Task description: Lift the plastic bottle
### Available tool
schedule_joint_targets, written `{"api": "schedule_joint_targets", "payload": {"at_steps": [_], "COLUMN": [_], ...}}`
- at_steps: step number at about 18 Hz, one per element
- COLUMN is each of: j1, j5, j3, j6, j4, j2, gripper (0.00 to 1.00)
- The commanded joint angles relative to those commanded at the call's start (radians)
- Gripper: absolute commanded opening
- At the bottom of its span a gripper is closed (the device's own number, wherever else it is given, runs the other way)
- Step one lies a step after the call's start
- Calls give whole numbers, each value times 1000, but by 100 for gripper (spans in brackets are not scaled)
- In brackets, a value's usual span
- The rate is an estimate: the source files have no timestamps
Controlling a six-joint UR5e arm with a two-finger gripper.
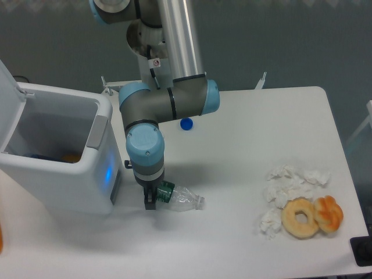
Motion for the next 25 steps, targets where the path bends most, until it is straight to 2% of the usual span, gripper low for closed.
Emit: {"api": "schedule_joint_targets", "payload": {"at_steps": [10,17,25], "j1": [0,0,0], "j5": [3,3,5], "j3": [6,8,8], "j6": [-38,-43,-45], "j4": [0,0,0], "j2": [3,0,2], "gripper": [81,70,70]}}
